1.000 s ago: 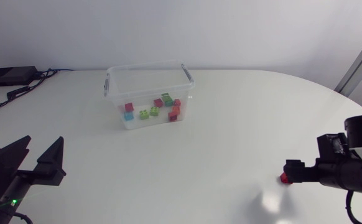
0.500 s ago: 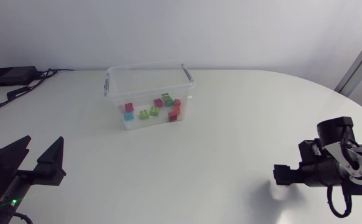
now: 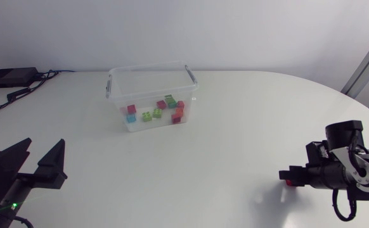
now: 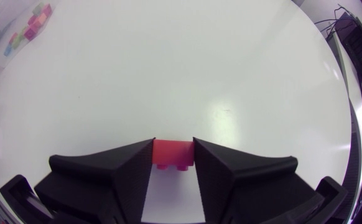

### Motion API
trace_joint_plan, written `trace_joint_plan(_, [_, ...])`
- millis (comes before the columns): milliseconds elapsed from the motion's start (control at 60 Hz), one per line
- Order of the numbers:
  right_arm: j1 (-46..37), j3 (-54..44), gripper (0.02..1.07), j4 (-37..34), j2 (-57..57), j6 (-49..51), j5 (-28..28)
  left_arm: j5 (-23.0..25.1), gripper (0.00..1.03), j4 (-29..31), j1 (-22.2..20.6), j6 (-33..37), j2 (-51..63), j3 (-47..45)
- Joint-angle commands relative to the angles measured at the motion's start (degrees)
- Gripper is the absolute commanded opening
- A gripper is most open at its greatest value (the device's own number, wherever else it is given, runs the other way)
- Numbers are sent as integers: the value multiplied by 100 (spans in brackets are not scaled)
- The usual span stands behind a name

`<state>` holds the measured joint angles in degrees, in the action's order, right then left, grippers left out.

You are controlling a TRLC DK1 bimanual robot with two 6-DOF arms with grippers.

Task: Place the duplo bricks in the container

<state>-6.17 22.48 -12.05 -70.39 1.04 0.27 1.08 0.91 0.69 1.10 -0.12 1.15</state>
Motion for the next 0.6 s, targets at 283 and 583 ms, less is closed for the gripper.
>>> trace_joint_plan(283, [-15, -121, 15, 72, 271, 63, -71, 41, 100, -99, 54, -93, -67, -115])
trace_joint_plan(583, [1795, 890, 15, -157, 1027, -578, -1, 41, 100, -99, 54, -93, -67, -115])
